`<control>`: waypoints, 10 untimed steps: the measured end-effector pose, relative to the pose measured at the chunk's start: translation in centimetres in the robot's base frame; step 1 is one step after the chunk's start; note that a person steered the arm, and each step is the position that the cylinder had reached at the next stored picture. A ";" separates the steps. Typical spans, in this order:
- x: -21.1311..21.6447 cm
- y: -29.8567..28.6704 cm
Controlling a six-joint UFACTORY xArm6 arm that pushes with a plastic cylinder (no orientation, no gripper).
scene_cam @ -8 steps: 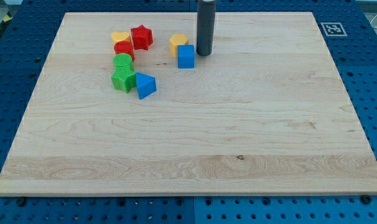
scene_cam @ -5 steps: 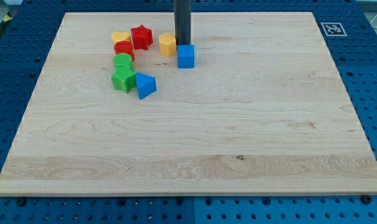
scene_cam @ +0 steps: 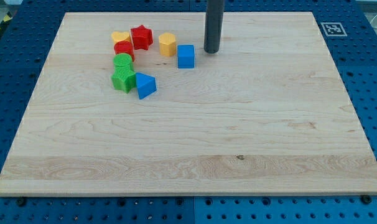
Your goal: Push blue cube slightly left
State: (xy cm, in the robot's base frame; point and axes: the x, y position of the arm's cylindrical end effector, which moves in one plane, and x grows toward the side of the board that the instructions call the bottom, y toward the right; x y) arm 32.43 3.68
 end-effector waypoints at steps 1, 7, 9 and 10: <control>2.3 -1.1; -1.0 -5.1; 0.2 -2.6; 0.7 -2.5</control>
State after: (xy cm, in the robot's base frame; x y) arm 33.12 1.14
